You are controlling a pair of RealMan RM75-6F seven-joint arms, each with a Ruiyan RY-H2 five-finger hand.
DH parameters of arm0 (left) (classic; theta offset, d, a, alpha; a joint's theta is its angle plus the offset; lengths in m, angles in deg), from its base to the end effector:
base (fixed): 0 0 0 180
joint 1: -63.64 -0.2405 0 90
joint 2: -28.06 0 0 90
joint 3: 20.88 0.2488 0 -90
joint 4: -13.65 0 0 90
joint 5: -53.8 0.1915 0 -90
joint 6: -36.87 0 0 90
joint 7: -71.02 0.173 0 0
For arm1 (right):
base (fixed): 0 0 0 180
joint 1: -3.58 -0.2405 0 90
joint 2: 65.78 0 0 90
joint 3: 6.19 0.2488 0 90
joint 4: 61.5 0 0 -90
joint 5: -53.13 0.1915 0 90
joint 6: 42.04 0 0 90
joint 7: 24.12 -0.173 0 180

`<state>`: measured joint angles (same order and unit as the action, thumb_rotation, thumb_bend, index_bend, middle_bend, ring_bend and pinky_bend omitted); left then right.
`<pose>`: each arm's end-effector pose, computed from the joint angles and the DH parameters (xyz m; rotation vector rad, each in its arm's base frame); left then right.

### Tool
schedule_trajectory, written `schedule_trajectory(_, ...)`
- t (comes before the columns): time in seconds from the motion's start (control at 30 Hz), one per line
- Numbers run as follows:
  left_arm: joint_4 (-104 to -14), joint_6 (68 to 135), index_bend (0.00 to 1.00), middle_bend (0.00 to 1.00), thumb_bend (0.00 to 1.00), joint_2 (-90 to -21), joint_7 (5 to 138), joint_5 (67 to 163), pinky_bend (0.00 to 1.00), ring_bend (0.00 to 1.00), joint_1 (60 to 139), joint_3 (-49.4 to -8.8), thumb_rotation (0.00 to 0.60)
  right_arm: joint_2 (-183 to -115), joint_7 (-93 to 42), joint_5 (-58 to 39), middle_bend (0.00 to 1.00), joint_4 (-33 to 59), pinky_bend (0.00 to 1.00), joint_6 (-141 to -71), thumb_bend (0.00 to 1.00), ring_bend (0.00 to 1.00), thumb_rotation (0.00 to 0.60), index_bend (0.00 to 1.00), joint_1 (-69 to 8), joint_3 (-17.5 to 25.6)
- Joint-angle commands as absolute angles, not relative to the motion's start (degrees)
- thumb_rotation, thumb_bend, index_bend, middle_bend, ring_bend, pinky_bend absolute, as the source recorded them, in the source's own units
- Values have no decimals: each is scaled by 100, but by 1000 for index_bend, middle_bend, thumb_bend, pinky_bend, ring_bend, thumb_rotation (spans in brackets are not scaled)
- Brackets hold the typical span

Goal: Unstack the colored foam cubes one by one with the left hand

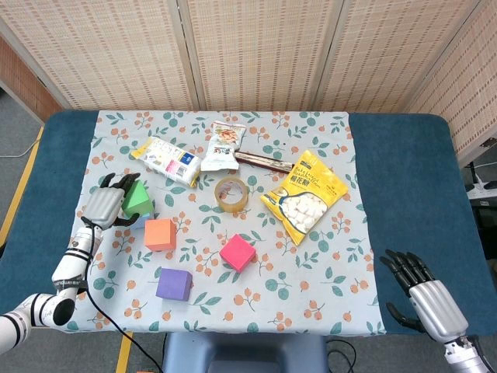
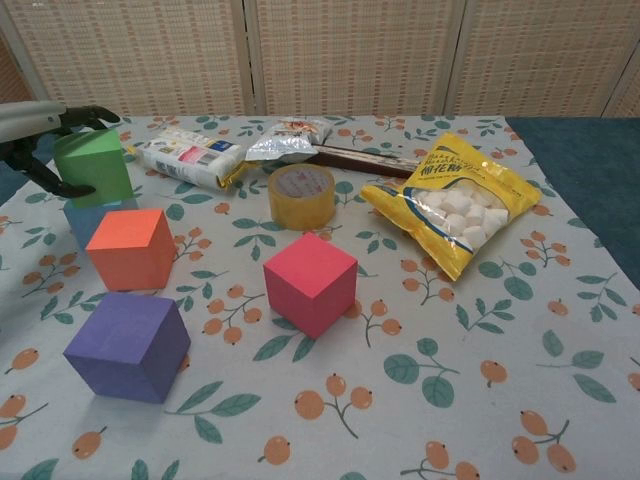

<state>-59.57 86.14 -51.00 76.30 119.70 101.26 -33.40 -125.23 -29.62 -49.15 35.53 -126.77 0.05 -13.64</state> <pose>-0.2305 0.4006 0.0751 -1.6576 -0.9875 -0.8097 -0.2645 -0.1574 0.1448 1.6738 -1.0442 0.9756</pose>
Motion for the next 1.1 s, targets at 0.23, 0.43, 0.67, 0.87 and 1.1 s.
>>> schedule_trajectory(0.23,-5892,8958,313,455,413,-5235,7465,12004,231,513,10084,-3389,600,-12524,-2947,-4875,0,3560,0,-12597,268,0,600,0,-15,-1374)
schedule_trajectory(0.43,-5719,9246,415,524,501,-5337,7089,12250,269,517,10065,-3440,600,-12517,-2947,-4857,0,3573,0,-12588,268,0,600,0,-16,-1372)
schedule_trajectory(0.67,-5562,9534,429,526,503,-5677,6498,12697,298,519,10205,-3491,600,-12544,-3040,-4824,0,3571,0,-12546,268,0,600,0,-41,-1363)
schedule_trajectory(0.87,-5566,9222,412,517,501,-6178,6562,13017,300,512,10648,-3366,600,-12598,-3210,-4802,0,3511,0,-12626,268,0,600,0,-51,-1302)
schedule_trajectory(1.1,-5032,8903,407,514,494,-6871,6826,13017,300,511,11072,-3348,600,-12555,-3483,-4797,0,3437,0,-12620,268,0,600,0,-96,-1300)
